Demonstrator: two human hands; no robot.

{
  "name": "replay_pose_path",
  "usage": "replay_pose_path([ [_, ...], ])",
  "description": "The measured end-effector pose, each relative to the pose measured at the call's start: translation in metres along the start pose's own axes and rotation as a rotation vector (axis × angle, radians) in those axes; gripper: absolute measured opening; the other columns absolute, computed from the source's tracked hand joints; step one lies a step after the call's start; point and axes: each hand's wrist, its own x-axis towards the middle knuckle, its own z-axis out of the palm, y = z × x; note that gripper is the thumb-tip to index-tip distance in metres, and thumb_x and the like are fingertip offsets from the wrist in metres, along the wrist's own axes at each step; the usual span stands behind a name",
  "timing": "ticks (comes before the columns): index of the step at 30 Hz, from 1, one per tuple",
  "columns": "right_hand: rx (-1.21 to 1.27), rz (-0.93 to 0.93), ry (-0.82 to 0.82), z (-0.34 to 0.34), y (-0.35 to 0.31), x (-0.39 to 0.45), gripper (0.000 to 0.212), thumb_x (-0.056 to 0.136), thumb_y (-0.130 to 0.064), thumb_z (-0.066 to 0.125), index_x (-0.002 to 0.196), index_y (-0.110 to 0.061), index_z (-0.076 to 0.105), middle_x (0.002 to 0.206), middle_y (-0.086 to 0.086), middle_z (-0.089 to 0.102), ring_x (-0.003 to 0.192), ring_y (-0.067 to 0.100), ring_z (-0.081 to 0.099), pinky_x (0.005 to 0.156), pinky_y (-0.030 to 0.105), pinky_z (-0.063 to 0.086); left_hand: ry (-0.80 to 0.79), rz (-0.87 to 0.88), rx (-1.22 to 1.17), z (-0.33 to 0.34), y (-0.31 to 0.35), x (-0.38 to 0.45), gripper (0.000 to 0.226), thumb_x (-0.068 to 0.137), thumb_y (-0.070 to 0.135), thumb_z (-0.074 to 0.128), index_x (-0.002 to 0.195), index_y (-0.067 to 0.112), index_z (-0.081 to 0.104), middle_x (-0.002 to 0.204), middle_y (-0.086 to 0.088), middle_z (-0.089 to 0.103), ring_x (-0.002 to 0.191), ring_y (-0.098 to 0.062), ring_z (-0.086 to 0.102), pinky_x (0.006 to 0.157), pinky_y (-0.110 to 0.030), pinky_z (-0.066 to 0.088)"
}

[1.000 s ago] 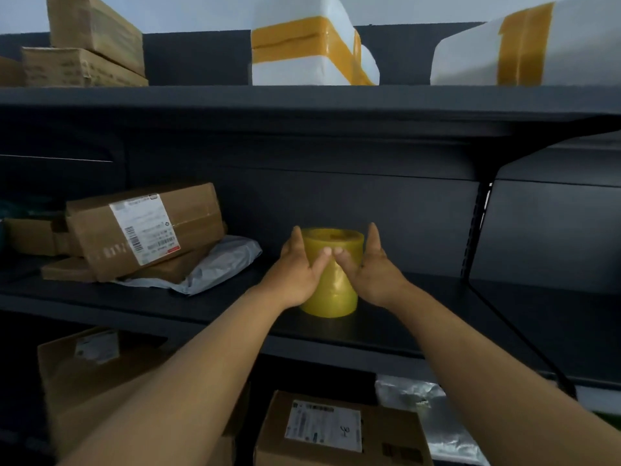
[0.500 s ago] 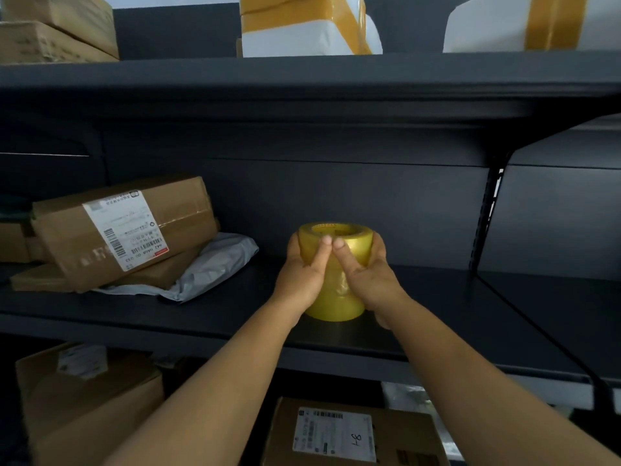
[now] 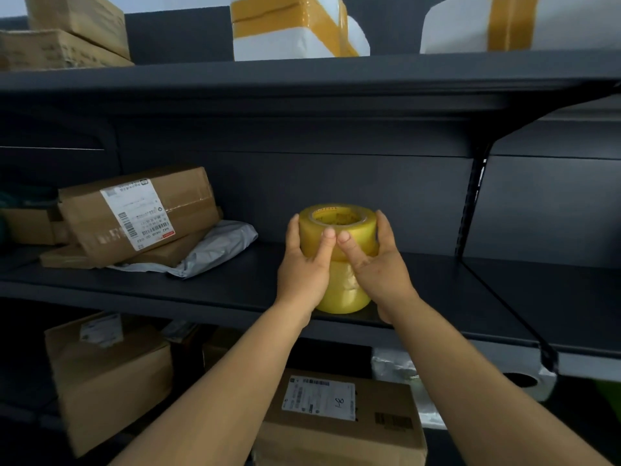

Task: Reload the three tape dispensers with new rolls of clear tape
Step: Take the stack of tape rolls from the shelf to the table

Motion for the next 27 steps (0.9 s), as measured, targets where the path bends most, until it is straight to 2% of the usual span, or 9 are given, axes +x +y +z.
replay_pose_path([
  [4, 0.002, -0.044, 0.032, -0.022, -0.011, -0.026, 0.094, 0.074, -0.067, 0.061, 0.148, -0.047, 0.007, 0.146, -0.006, 0.042, 0.127, 0.021, 0.046, 0.093, 0.034, 0.046, 0.034, 0.028, -0.012, 0.01, 0.019, -0.034, 0.072, 0.085, 0.064, 0.048, 0.145, 0.051, 0.011, 0.146, 0.005, 0.043, 0.121, -0.016, 0.051, 0.1, -0.04, 0.046],
  [8, -0.016, -0.096, 0.051, -0.045, -0.024, -0.06, 0.093, 0.074, -0.068, 0.059, 0.148, -0.047, 0.007, 0.147, -0.007, 0.04, 0.128, 0.021, 0.045, 0.091, 0.035, 0.045, 0.05, 0.082, -0.006, 0.019, 0.038, -0.073, 0.07, 0.088, 0.061, 0.045, 0.146, 0.049, 0.009, 0.146, 0.004, 0.042, 0.116, -0.013, 0.049, 0.095, -0.035, 0.045],
  [12, 0.0, -0.137, 0.08, -0.068, -0.032, -0.098, 0.093, 0.072, -0.068, 0.059, 0.147, -0.048, 0.008, 0.144, -0.01, 0.042, 0.126, 0.017, 0.046, 0.089, 0.034, 0.045, 0.036, 0.138, -0.005, 0.028, 0.053, -0.113, 0.071, 0.087, 0.06, 0.045, 0.147, 0.046, 0.009, 0.145, 0.006, 0.042, 0.117, -0.01, 0.048, 0.097, -0.034, 0.044],
  [17, -0.011, -0.123, 0.141, -0.095, -0.038, -0.149, 0.095, 0.07, -0.069, 0.058, 0.148, -0.047, 0.008, 0.134, -0.017, 0.043, 0.121, 0.011, 0.045, 0.09, 0.033, 0.044, -0.05, 0.171, -0.029, 0.04, 0.065, -0.159, 0.076, 0.082, 0.063, 0.043, 0.148, 0.043, 0.01, 0.148, 0.012, 0.036, 0.119, -0.003, 0.042, 0.093, -0.026, 0.039],
  [19, -0.033, -0.109, 0.178, -0.104, -0.038, -0.17, 0.094, 0.071, -0.067, 0.058, 0.148, -0.047, 0.007, 0.132, -0.018, 0.042, 0.119, 0.01, 0.044, 0.089, 0.033, 0.043, -0.11, 0.172, -0.049, 0.044, 0.067, -0.178, 0.083, 0.076, 0.067, 0.042, 0.149, 0.043, 0.01, 0.148, 0.013, 0.038, 0.122, -0.005, 0.044, 0.095, -0.027, 0.041],
  [22, -0.051, -0.079, 0.24, -0.115, -0.039, -0.206, 0.1, 0.064, -0.071, 0.057, 0.147, -0.048, 0.008, 0.139, -0.016, 0.042, 0.124, 0.012, 0.046, 0.095, 0.037, 0.046, -0.186, 0.181, -0.077, 0.048, 0.066, -0.207, 0.083, 0.075, 0.067, 0.043, 0.148, 0.042, 0.013, 0.145, 0.012, 0.042, 0.124, -0.008, 0.048, 0.1, -0.033, 0.045],
  [27, -0.071, -0.044, 0.35, -0.124, -0.042, -0.277, 0.095, 0.07, -0.066, 0.061, 0.148, -0.046, 0.01, 0.123, -0.022, 0.044, 0.116, 0.008, 0.049, 0.092, 0.032, 0.045, -0.285, 0.16, -0.11, 0.044, 0.066, -0.265, 0.084, 0.073, 0.074, 0.042, 0.147, 0.043, 0.015, 0.144, 0.014, 0.042, 0.123, -0.007, 0.048, 0.1, -0.036, 0.046],
])
